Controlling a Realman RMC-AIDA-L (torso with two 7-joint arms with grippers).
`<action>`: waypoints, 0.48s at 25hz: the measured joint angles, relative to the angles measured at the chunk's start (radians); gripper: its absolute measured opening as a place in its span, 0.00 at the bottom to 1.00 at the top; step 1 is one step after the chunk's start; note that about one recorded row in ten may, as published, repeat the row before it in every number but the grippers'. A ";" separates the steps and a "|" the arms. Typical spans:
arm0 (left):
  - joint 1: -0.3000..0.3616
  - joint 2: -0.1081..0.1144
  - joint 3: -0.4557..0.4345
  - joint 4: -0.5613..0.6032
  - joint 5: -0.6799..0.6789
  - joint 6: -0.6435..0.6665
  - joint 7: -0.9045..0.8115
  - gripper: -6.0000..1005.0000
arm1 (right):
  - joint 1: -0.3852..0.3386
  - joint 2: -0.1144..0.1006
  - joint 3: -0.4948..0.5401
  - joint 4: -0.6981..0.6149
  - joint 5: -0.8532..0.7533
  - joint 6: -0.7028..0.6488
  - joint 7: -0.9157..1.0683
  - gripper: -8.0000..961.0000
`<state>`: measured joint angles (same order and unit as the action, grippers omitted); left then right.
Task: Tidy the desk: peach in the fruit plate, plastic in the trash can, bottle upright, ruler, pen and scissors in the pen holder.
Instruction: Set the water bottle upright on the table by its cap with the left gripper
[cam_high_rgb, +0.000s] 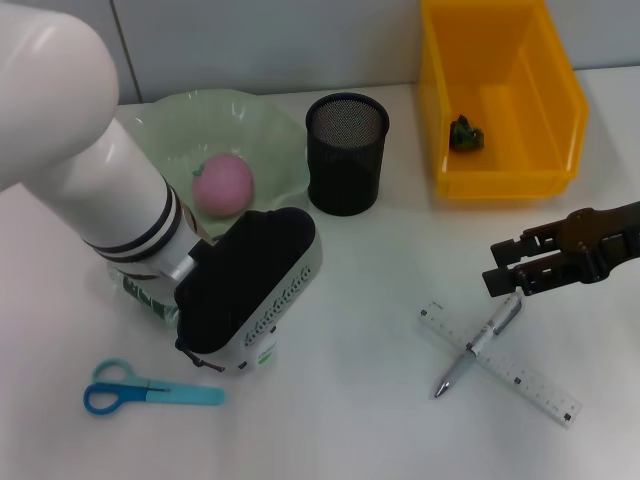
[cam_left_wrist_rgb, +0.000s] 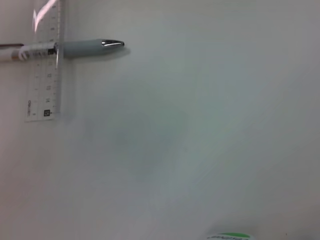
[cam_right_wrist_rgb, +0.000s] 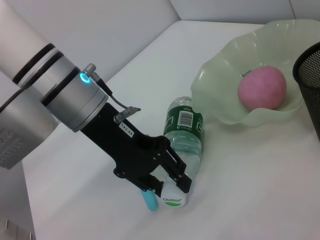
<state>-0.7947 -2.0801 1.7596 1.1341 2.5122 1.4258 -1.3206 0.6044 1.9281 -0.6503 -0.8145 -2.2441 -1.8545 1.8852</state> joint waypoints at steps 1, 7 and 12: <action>0.002 0.000 0.002 0.000 0.000 -0.004 0.000 0.56 | 0.000 0.000 0.000 0.000 0.000 0.000 0.000 0.75; 0.004 0.000 0.003 0.002 -0.001 -0.009 -0.009 0.44 | 0.000 0.000 0.000 0.000 0.000 0.000 -0.002 0.75; 0.007 0.000 -0.008 0.023 -0.001 0.000 -0.025 0.44 | 0.001 0.000 0.000 0.000 -0.002 -0.001 -0.002 0.75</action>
<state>-0.7878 -2.0800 1.7516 1.1575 2.5108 1.4262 -1.3458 0.6058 1.9281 -0.6503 -0.8145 -2.2461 -1.8553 1.8836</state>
